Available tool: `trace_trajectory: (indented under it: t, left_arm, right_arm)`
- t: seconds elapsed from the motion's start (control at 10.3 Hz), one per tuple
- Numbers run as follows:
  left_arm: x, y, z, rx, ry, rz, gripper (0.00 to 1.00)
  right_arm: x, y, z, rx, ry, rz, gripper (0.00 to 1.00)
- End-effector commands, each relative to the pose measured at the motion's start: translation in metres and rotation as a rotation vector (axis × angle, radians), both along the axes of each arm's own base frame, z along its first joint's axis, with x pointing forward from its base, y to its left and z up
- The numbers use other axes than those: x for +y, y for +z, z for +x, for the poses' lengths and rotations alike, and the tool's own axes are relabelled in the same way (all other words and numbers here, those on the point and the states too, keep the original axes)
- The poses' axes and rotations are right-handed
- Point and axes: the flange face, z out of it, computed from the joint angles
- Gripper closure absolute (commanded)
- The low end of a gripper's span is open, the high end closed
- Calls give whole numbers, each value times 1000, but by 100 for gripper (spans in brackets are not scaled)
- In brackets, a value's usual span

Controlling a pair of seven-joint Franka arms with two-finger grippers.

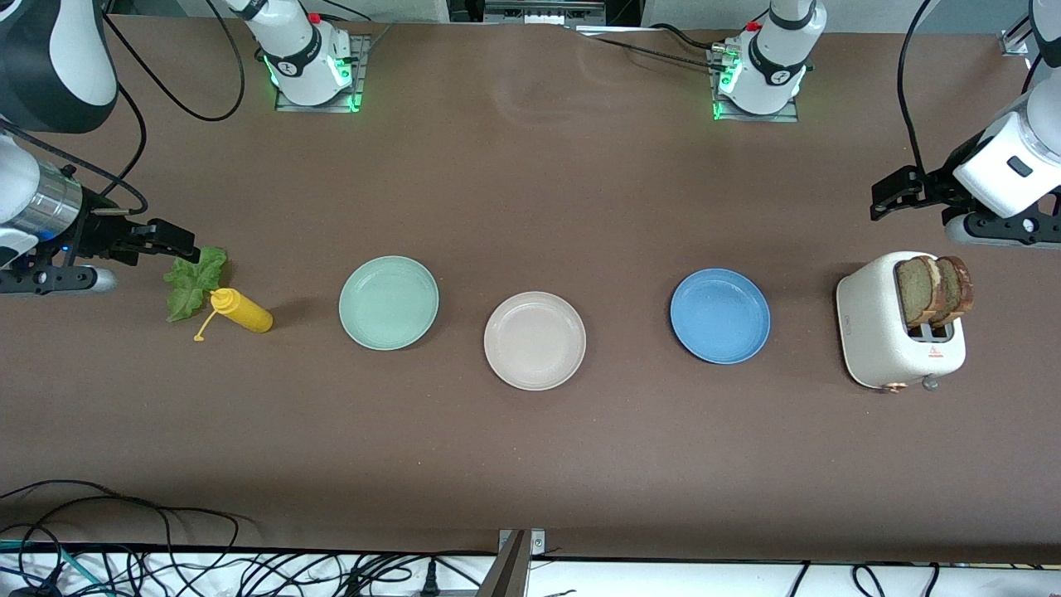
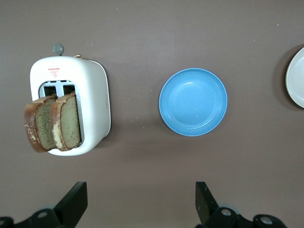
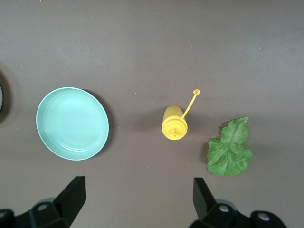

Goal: Make sandwich on beige plate with both arms
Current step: 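Reach the right gripper to the lettuce while the left gripper reaches the toaster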

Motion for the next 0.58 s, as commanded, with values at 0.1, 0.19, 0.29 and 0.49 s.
trace_trajectory:
  t: [0.1, 0.19, 0.29, 0.49]
  left_arm:
    - [4, 6, 2, -8, -24, 27, 0]
    - [4, 6, 2, -8, -24, 27, 0]
    - [4, 6, 2, -8, -24, 27, 0]
    - [4, 6, 2, -8, -24, 27, 0]
  right_arm:
    - [-10, 2, -1, 23, -13, -8, 0]
    - [-15, 0, -2, 40, -20, -8, 0]
    - [-25, 0, -3, 44, -36, -13, 0]
    - [-55, -13, -4, 69, -79, -20, 0]
